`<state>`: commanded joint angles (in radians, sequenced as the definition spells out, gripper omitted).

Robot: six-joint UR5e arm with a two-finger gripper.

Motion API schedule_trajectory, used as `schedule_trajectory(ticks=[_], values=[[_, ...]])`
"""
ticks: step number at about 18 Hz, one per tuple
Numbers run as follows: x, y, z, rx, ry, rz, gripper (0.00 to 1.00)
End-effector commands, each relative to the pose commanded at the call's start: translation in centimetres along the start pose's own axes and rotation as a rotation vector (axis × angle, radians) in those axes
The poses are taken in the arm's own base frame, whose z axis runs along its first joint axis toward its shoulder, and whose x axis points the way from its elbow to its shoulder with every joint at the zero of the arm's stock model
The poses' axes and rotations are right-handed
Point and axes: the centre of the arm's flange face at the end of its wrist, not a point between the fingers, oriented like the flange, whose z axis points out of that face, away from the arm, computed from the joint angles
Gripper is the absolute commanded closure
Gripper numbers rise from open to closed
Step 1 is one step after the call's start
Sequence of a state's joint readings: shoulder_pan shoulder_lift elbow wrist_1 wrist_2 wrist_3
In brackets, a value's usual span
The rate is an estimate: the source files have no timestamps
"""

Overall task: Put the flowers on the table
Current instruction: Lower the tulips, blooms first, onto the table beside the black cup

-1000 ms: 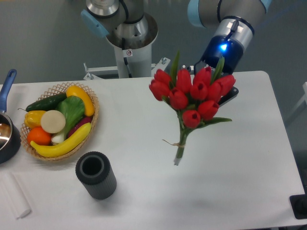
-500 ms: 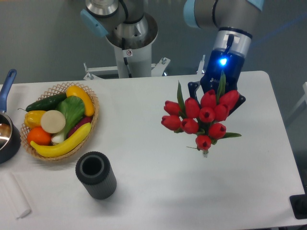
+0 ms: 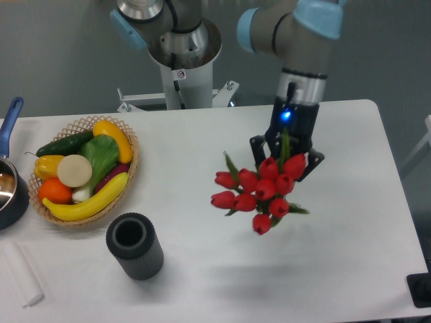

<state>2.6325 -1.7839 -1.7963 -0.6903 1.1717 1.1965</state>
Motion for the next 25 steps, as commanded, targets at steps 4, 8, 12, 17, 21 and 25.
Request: schedule_trajectory(ticks=[4,8,12,17,21,25], values=[[1.4,-0.4,3.1,-0.092,0.026,0.064,0.68],[2.6,-0.5,6.7,-0.203,0.049,0.115,0.68],[5.0,-0.5,11.5,-0.364,0.085,0.195,0.68],[6.2,-0.3,14.9,-0.395,0.129,0.213,0.68],[6.3,-0.1,16.1,-0.400,0.145,0.215,0.68],[5.8,-0.8,16.0,-0.389,0.137,0.219,0.33]])
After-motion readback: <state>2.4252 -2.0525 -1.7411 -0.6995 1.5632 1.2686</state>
